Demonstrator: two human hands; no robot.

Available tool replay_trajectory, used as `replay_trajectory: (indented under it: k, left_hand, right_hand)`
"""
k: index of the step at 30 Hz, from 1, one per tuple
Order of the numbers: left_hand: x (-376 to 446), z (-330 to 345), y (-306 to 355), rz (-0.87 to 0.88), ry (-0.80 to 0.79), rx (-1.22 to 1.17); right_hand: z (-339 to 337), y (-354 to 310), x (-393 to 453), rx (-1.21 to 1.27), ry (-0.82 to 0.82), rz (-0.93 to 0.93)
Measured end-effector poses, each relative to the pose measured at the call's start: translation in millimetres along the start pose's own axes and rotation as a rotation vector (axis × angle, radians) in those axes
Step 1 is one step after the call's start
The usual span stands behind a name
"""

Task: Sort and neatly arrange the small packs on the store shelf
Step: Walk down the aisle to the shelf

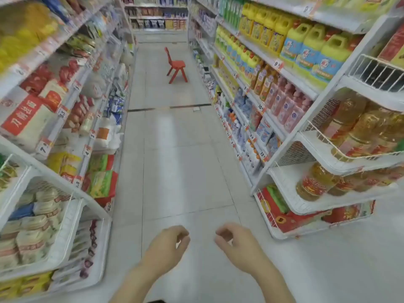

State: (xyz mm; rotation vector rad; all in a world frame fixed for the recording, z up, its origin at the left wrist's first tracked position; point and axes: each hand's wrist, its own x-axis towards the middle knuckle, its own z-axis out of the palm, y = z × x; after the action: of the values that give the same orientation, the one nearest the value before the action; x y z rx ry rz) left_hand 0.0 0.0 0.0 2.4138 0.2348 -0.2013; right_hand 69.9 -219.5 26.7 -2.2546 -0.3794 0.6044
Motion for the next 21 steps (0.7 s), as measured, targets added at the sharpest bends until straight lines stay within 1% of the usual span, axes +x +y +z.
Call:
replay_trajectory:
  k: [1, 4, 8, 11, 15, 17, 21]
  left_hand:
    - [4, 2, -4, 0.004, 0.024, -0.006]
    - [11, -1, -11, -0.084, 0.052, -0.005]
    - [18, -3, -25, -0.164, 0.0, -0.042]
    - [43, -16, -34, -0.237, -0.026, -0.089]
    - [97, -29, -61, -0.277, -0.048, -0.103]
    - [134, -39, -78, -0.29, -0.089, -0.087]
    - [213, -67, -107, -0.261, -0.146, -0.017]
  right_hand:
    - [0, 4, 7, 0.025, -0.009, -0.014]
    - [-3, 8, 29, 0.021, -0.062, -0.002]
    - [3, 8, 63, 0.025, -0.111, -0.004]
    - [9, 4, 103, 0.025, -0.148, 0.011]
    - [14, -8, 173, 0.002, -0.183, 0.036]
    - [13, -19, 215, -0.015, -0.196, 0.05]
    - [5, -48, 295, -0.096, -0.266, 0.051]
